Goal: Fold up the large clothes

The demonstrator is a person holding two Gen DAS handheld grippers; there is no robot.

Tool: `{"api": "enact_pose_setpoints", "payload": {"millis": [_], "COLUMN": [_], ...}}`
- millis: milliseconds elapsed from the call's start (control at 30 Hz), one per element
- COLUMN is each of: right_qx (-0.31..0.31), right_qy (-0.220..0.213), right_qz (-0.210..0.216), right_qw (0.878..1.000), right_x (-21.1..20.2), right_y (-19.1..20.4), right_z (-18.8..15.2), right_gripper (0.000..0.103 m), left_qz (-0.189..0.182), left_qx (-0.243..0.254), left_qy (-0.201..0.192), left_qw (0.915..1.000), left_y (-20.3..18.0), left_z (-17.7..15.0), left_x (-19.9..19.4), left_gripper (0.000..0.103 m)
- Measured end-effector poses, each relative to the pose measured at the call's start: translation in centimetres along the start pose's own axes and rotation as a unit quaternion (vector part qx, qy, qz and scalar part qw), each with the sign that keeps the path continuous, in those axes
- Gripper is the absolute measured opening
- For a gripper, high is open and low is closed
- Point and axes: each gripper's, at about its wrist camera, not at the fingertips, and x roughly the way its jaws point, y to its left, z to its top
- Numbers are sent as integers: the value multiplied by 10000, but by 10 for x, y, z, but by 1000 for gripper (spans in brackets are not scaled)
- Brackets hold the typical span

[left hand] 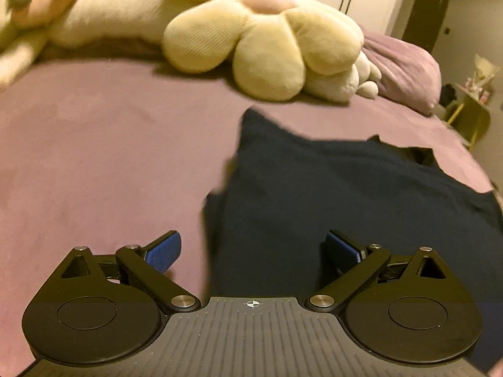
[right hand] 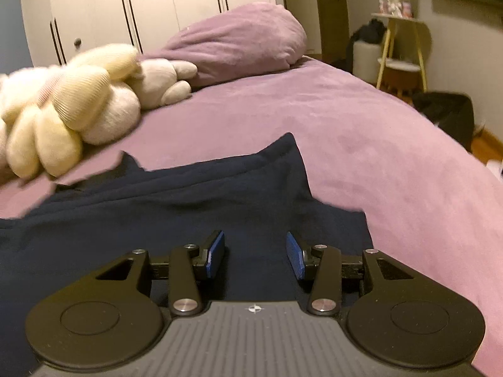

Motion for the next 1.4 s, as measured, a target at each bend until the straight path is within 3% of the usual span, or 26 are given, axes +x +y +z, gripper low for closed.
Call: {"api": "enact_pose_setpoints", "payload": {"millis": [67,200,433,533,567,600,733,800,933,1067,1233,1400], "right_qx": [153,8,-288,-419,-439,-431,-240,-362,-526,-733,-1057,-932], "right_qy": [-86,-170,133,129,145,197,398,386,413,400,658,478], "right_qz": [429,1053,1133,1140,1153,1175,1301,1121,901,796,625,663], "right_qw": [9989,9943,9930,9925,9923,9919,9904,9923,9937,9933,9902,9923], "right_x": [-33,-79,-82,-83,-83,-82,-79,-82,-84,-84,-68,-83], "right_y": [0,23,74,88,91,93,96,103,115,125,132,134], "right_z": [-13,-46,-69,-72,-73,-74,-73,-73,-71,-75,-88,-80], "right_gripper": [44,45,47,54,55,55,55,45,15,13,13,11], "left_qz": [-364,-1167,-1531,-1731,-1867,-2003,-2095,-2111,-2188,-2270,-2218,-2160], "left_qx": [-442,-1272,-1581,-1610,-1688,-1829,-2043,-2030,-2021,-2125,-2174,-2056], "left_qy": [207,517,801,833,871,925,897,844,693,740,782,822], "left_qw": [9981,9836,9722,9681,9639,9580,9520,9524,9521,9475,9473,9510], "left_y": [21,44,54,57,58,60,61,59,54,54,52,50], "left_z": [-7,-17,-21,-22,-23,-24,-25,-23,-17,-11,-10,-6], "left_x": [-8,-7,22,22,24,25,25,20,8,9,8,2], "left_gripper": [99,92,92,77,65,59,48,41,36,35,34,34]}}
